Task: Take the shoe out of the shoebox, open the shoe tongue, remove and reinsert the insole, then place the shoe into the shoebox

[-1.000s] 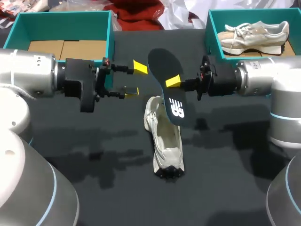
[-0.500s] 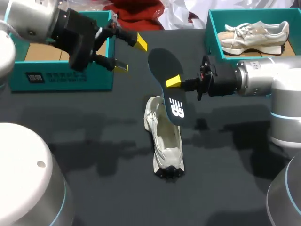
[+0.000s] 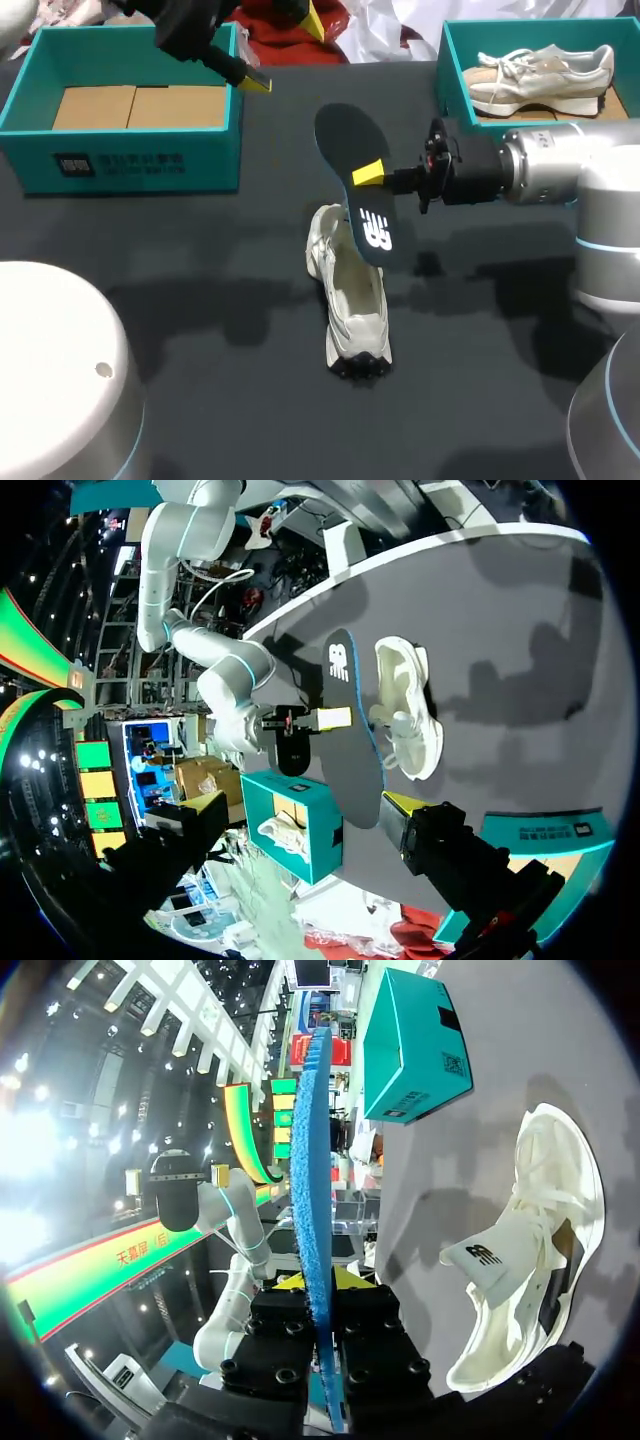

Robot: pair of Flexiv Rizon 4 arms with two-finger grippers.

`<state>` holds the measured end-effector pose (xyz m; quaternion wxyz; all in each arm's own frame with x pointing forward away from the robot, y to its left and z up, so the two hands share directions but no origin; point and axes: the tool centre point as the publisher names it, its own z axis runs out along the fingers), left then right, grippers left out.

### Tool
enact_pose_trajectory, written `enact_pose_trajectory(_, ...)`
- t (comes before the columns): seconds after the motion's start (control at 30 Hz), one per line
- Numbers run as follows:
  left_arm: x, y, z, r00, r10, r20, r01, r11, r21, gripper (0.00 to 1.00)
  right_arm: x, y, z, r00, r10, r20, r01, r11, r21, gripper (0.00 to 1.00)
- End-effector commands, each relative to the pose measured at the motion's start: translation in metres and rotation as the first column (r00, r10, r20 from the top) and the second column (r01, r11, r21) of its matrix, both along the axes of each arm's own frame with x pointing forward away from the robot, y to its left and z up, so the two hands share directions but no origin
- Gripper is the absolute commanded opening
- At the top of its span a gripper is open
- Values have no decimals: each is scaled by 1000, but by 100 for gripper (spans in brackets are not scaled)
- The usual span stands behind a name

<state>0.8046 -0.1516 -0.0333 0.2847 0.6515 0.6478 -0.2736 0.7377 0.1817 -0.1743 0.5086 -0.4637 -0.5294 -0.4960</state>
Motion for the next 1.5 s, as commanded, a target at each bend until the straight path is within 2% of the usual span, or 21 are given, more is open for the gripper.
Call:
enact_pose_trajectory(0.03, 22, -19, 5, 985, -40, -166, 112, 886, 450, 100, -1, 1, 0, 1000, -1, 0, 1, 1000, -3, 0)
enact_pose_trajectory(0.23, 31, -37, 0, 971, -49, -232, 176, 806, 565, 100, -1, 1, 0, 1000, -1, 0, 1, 1000, -3, 0)
enact_pose_trajectory(0.4, 35, -53, -6, 974, -29, -225, 177, 719, 673, 100, -1, 1, 0, 1000, -1, 0, 1, 1000, -3, 0)
enact_pose_trajectory(0.6, 30, -72, -7, 980, -46, -195, 180, 627, 758, 100, -1, 1, 0, 1000, -1, 0, 1, 1000, -3, 0)
enact_pose_trajectory(0.9, 25, -77, -15, 989, 24, -148, 111, 541, 834, 100, -1, 1, 0, 1000, -1, 0, 1, 1000, -3, 0)
enact_pose_trajectory(1.1, 25, -67, -10, 994, 40, -97, 55, 585, 809, 100, -1, 1, 0, 1000, -1, 0, 1, 1000, -3, 0)
enact_pose_trajectory(1.23, 26, -63, -9, 997, 19, -68, 39, 658, 752, 100, -1, 1, 0, 1000, -1, 0, 1, 1000, -3, 0)
enact_pose_trajectory(1.43, 24, -60, -14, 998, 3, -64, 42, 725, 687, 100, -1, 1, 0, 1000, -1, 0, 1, 1000, -3, 0)
enact_pose_trajectory(1.5, 21, -58, -16, 998, 1, -56, 35, 767, 640, 100, -1, 1, 0, 1000, -1, 0, 1, 1000, -3, 0)
